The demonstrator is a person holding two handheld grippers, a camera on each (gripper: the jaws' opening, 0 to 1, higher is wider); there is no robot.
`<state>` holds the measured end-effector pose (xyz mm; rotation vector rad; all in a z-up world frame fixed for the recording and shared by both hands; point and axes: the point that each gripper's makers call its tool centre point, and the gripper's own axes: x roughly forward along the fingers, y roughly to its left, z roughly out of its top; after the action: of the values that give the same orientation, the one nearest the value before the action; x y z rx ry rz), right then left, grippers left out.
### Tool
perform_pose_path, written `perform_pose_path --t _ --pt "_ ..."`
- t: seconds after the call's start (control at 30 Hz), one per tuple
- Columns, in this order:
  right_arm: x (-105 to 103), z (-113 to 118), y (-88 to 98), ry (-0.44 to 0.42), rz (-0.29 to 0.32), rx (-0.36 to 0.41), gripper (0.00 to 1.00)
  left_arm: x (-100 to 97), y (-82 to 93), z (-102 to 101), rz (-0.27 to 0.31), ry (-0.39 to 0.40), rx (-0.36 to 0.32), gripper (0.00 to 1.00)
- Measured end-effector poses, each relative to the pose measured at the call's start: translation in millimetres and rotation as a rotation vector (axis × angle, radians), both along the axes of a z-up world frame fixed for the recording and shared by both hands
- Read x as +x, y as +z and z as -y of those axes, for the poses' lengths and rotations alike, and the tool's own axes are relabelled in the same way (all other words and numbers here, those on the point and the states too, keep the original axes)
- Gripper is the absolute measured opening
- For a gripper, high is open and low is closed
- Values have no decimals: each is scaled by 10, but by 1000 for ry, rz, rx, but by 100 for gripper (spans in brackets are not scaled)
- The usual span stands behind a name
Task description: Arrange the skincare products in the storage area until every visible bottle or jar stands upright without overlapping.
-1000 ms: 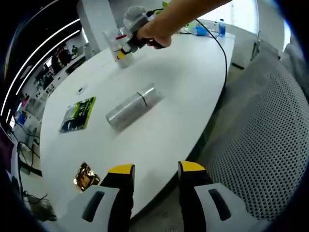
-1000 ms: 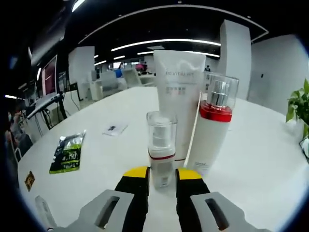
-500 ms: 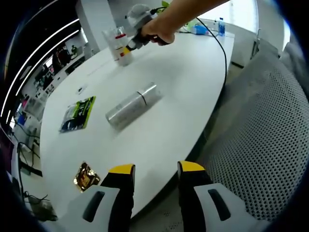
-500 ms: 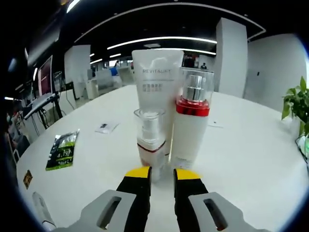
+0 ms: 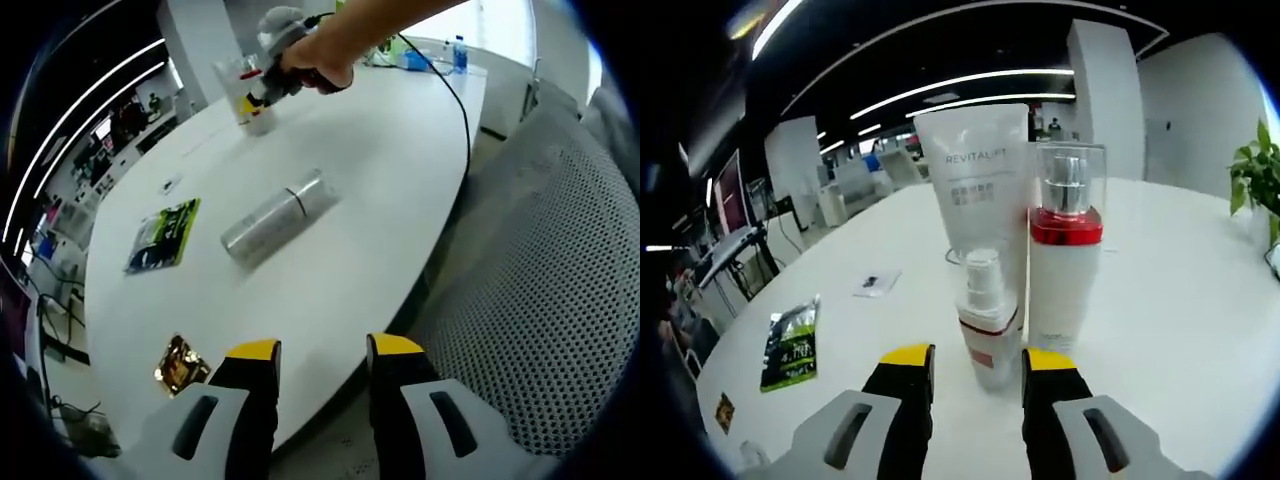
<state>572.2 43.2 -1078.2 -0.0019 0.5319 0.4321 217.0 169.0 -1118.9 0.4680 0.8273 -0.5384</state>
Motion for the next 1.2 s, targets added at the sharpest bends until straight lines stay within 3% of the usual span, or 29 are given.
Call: perform_pose_path --t 0.1,0.23,0.43,0.73,0.87,1.03,1.13,1.2 --pt "69 0 3 -10 3 -21 30 3 2 -10 1 3 3 30" --pt "86 47 -39 -10 -6 -58 21 6 1 -20 2 6 6 30" --pt "55 93 -42 -2 -14 -52 16 3 4 -25 1 6 8 29" --pt "47 106 -44 -25 -29 -48 16 1 1 -23 1 2 10 29" --pt "17 145 -62 -36 -44 -51 28 2 1 -23 2 1 11 29" --pt "-134 267 54 9 -51 -58 33 4 5 -23 4 1 11 29" --pt "-172 389 250 34 -35 -48 35 4 8 -18 5 -3 10 29" --pt "-137 438 501 85 50 -71 35 4 9 -14 6 -5 9 29"
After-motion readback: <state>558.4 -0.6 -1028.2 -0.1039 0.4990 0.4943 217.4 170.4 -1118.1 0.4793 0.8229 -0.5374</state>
